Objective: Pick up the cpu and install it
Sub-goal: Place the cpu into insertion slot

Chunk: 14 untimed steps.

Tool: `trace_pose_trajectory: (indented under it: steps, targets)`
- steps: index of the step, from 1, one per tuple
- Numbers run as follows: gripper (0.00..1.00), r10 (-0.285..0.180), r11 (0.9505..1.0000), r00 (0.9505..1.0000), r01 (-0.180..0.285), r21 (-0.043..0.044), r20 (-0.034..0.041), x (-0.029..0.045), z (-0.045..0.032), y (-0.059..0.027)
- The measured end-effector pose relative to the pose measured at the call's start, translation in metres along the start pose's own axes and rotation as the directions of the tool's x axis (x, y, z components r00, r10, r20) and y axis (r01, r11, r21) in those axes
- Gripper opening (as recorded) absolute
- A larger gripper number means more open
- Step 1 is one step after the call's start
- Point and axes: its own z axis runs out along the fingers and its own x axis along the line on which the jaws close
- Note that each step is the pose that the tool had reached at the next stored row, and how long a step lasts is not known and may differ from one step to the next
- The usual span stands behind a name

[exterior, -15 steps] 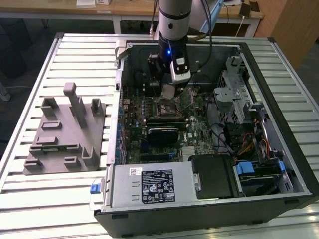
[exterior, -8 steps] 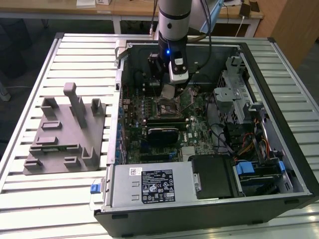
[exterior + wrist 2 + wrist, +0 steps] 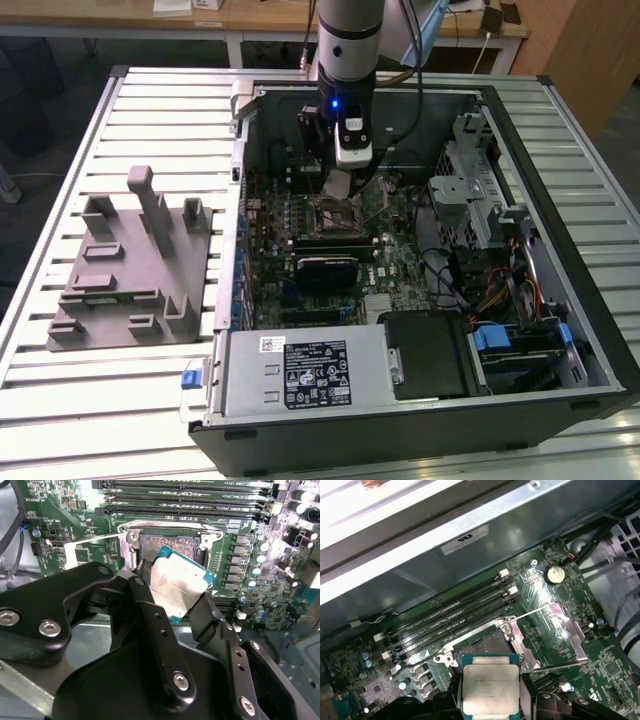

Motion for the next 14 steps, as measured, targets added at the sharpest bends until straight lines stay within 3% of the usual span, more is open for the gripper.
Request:
trace_pose_trajectory:
  steps: [6,14]
  targets:
    - [0.54,0.056,0.9984,0.9984,-0.056,0.0005,0.0039,0.0,0.0002,0.0]
    - [0.54,0.122,0.9926,0.9925,-0.122,0.0007,0.0085,0.0,0.0004,0.0]
